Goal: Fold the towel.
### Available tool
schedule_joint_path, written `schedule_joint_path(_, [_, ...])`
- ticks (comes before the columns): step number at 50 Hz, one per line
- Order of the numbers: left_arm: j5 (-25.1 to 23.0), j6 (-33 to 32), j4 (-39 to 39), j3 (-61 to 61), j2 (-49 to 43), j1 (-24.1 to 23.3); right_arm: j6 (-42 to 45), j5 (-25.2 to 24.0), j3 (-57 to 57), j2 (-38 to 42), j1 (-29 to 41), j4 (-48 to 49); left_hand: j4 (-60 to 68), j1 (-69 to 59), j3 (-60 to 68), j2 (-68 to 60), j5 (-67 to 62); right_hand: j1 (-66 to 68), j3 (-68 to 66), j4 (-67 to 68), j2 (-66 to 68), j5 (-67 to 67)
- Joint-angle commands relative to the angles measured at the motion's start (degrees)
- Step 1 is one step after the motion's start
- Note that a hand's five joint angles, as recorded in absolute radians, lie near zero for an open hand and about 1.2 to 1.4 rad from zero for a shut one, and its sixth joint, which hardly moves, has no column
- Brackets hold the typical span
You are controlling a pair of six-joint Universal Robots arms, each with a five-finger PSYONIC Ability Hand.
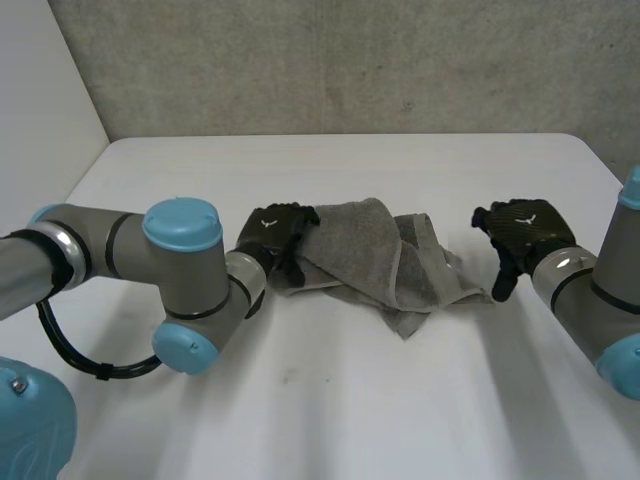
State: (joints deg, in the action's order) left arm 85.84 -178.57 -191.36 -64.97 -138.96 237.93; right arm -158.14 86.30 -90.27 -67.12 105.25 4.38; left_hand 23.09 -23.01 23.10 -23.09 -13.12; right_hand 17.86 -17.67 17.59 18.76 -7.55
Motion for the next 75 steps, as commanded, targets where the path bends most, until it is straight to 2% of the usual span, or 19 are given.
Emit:
schedule_joint_path(1, [0.03, -2.75, -1.56, 0.72, -0.79, -0.10, -3.49, -3.76, -0.17, 0.50, 1.88, -0.78, 3.11, -3.18, 3.10, -3.10, -3.07, -0.21, 0.02, 0.06, -1.11, -0.10])
schedule_joint_path(8, [0.55, -2.75, -1.73, 0.20, -0.18, -0.19, -4.10, -6.50, 0.18, 3.66, 2.06, -0.69, 3.11, -3.18, 3.10, -3.10, -3.07, 0.97, -1.17, 1.24, 0.07, -1.28])
schedule_joint_path(14, [0.73, -2.22, -1.55, -3.83, 4.47, 0.08, -4.63, -6.41, 3.44, 10.08, 2.24, -0.69, 2.10, -2.17, 2.09, -2.10, -2.07, 15.61, -15.80, 15.88, 14.71, -15.91])
schedule_joint_path(16, [0.73, -2.13, -1.73, -5.77, 6.22, 0.69, -5.85, -6.58, 4.66, 11.04, 2.50, -0.69, 1.93, -2.01, 1.92, -1.93, -1.90, 34.99, -35.19, 35.26, 34.09, -35.30])
schedule_joint_path(17, [0.73, -2.13, -1.82, -7.79, 8.24, 1.65, -5.86, -6.58, 4.67, 11.04, 2.50, -0.69, 1.43, -1.51, 1.42, -1.43, -1.40, 35.12, -35.31, 35.39, 34.22, -35.42])
schedule_joint_path(18, [0.73, -2.13, -1.82, -7.81, 8.26, 1.66, -7.17, -6.93, 5.01, 10.87, 2.76, -0.69, 1.43, -1.50, 1.41, -1.42, -1.39, 48.11, -48.30, 48.38, 47.21, -48.41])
schedule_joint_path(19, [0.64, -2.05, -1.91, -9.98, 10.44, 2.79, -7.18, -6.93, 5.02, 10.87, 2.76, -0.69, 1.09, -1.17, 1.08, -1.09, -1.06, 48.24, -48.43, 48.51, 47.34, -48.54])
schedule_joint_path(20, [0.64, -2.05, -1.91, -10.00, 10.46, 2.80, -8.75, -7.02, 5.45, 10.52, 2.94, -0.43, 1.09, -1.16, 1.08, -1.09, -1.06, 59.73, -59.92, 60.00, 58.83, -60.04])
schedule_joint_path(21, [0.47, -2.05, -1.91, -12.09, 12.64, 3.85, -10.76, -7.20, 6.07, 9.91, 3.37, -0.34, 0.59, -0.66, 0.58, -0.59, -0.56, 62.12, -62.31, 62.39, 61.22, -62.42])
schedule_joint_path(24, [0.29, -2.05, -2.08, -16.66, 17.21, 6.13, -12.54, -7.29, 6.95, 9.37, 4.08, -0.42, 0.25, -0.33, 0.24, -0.25, -0.22, 62.14, -62.33, 62.41, 61.24, -62.45])
schedule_joint_path(33, [0.03, -2.05, -2.17, -25.19, 26.70, 12.10, -17.20, -11.24, 14.42, 9.46, 19.29, -0.16, -0.92, 0.85, -0.94, 0.93, 0.96, 62.14, -62.33, 62.41, 61.24, -62.45])
schedule_joint_path(37, [-0.06, -2.05, -2.17, -28.98, 30.67, 14.66, -23.16, -11.16, 20.55, 13.67, 27.70, -0.42, -1.10, 1.02, -1.11, 1.10, 1.13, 62.14, -62.33, 62.41, 61.24, -62.45])
schedule_joint_path(42, [-0.32, -2.31, -2.17, -31.35, 31.64, 14.76, -23.88, -9.49, 20.84, 12.98, 27.99, -0.78, -2.77, 2.69, -2.78, 2.77, 2.80, 62.14, -62.33, 62.41, 61.24, -62.45])
schedule_joint_path(44, [-0.32, -2.31, -2.17, -31.80, 31.64, 14.23, -23.70, -8.08, 20.14, 11.48, 27.64, -0.69, -3.62, 3.55, -3.63, 3.62, 3.65, 56.65, -56.84, 56.92, 55.75, -56.96])
schedule_joint_path(46, [-0.32, -2.22, -2.17, -32.06, 31.82, 13.62, -23.44, -4.93, 18.47, 8.34, 24.15, -1.48, -3.96, 3.88, -3.97, 3.96, 3.99, 22.16, -22.35, 22.43, 21.26, -22.47])
schedule_joint_path(49, [-0.32, -2.22, -2.17, -31.19, 31.82, 11.17, -23.44, -3.08, 16.10, 4.39, 17.56, -2.35, -3.96, 3.88, -3.97, 3.96, 3.99, 11.27, -11.46, 11.54, 10.37, -11.57])
schedule_joint_path(61, [-0.24, -1.69, -2.61, -24.07, 25.84, -1.94, -21.77, -2.63, 8.80, -2.58, 3.11, -2.80, -2.61, 2.54, -2.62, 2.61, 2.64, 5.18, -5.37, 5.45, 4.28, -5.48])
schedule_joint_path(66, [-0.41, -2.22, -2.52, -17.06, 18.04, -9.22, -19.32, -2.63, 7.22, -1.70, -0.30, -2.89, -2.44, 2.37, -2.46, 2.45, 2.48, -7.55, 7.36, -7.28, -8.45, 7.25])
schedule_joint_path(75, [-3.39, -2.57, -2.26, -1.59, 3.80, -14.95, -16.59, -3.24, 6.77, 1.46, -4.88, -2.71, -0.43, 0.36, -0.45, 0.44, 0.47, -7.86, 7.67, -7.59, -8.76, 7.55])
